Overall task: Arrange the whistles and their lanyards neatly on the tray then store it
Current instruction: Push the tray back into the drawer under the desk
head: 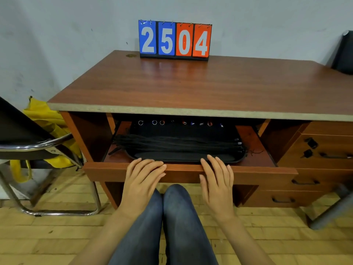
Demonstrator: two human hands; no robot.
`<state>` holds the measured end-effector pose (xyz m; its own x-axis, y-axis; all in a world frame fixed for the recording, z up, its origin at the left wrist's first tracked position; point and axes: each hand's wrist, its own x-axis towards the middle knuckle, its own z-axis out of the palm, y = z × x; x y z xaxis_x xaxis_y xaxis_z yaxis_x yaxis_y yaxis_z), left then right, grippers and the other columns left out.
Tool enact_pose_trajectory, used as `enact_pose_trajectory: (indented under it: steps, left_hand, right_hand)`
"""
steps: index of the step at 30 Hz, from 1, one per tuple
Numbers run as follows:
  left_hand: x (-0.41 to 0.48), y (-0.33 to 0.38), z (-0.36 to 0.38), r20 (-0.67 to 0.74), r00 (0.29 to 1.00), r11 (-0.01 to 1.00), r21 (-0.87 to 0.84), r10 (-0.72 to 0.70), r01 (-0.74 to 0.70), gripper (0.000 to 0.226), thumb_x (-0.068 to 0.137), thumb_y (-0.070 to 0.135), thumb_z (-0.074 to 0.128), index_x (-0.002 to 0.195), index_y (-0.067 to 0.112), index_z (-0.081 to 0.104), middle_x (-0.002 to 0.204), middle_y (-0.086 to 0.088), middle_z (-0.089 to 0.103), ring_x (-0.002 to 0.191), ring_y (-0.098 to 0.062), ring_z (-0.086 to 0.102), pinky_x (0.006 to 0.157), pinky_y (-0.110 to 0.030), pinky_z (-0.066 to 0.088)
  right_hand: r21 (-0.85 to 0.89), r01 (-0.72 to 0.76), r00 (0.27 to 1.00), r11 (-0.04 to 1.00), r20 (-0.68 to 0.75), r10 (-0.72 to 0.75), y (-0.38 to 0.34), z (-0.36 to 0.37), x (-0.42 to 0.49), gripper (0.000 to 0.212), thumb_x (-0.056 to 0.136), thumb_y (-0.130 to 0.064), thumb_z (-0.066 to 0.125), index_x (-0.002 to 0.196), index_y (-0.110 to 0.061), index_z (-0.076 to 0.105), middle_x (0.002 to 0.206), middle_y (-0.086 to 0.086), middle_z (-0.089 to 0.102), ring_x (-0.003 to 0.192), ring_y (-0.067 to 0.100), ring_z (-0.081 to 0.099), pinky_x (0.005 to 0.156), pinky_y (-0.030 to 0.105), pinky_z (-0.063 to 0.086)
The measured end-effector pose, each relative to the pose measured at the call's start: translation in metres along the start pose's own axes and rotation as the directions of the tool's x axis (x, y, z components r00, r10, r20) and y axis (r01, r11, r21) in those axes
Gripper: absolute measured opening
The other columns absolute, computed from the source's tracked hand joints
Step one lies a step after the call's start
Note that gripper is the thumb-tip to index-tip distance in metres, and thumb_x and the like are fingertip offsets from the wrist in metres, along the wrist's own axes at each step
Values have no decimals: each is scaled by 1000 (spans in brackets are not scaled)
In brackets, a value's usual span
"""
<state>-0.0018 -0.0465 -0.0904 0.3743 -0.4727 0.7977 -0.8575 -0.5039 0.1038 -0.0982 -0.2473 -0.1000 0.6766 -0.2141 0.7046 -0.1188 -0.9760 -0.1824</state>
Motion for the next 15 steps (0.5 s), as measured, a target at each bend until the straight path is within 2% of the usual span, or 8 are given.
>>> enact_pose_trajectory:
  steps: [3,6,9,12,15]
  left_hand:
    - [2,1,-1,11,1000,987,161,5,-7,28,95,21,49,120,20,59,118,4,66,121,-16,49,109,-43,26]
    - [2,7,-2,47,998,970,242,-45,32,32,94,23,48,122,18,62,125,6,62,124,-18,47,109,-51,25]
    - [1,10,4,141,979,952,288,-146,100,41,93,28,43,133,19,52,137,5,53,131,-19,41,111,-57,20]
    - [8,2,13,219,957,944,308,-189,116,46,94,33,39,137,19,46,142,3,48,135,-21,38,111,-61,19]
    - [19,-8,22,239,952,945,309,-190,111,47,93,34,39,138,19,44,141,2,49,134,-22,39,110,-62,19]
  right_hand:
    - [-51,-49,998,998,46,51,2,3,-6,46,101,-39,23,142,-19,31,147,1,31,147,10,6,120,32,-1]
    - [-97,-58,996,994,61,64,3,8,-3,52,100,-43,23,148,-21,20,152,3,25,148,16,-2,120,34,-3]
    - [-115,-44,997,992,61,51,4,17,4,61,98,-44,29,151,-24,6,155,2,17,148,21,-5,120,35,-4]
    - [-116,-59,996,992,66,66,7,27,15,61,96,-43,35,150,-22,14,154,5,21,148,22,-3,120,36,-2]
    - [-125,-97,992,987,62,105,9,37,28,55,96,-40,36,146,-20,27,149,6,34,145,26,13,118,38,2]
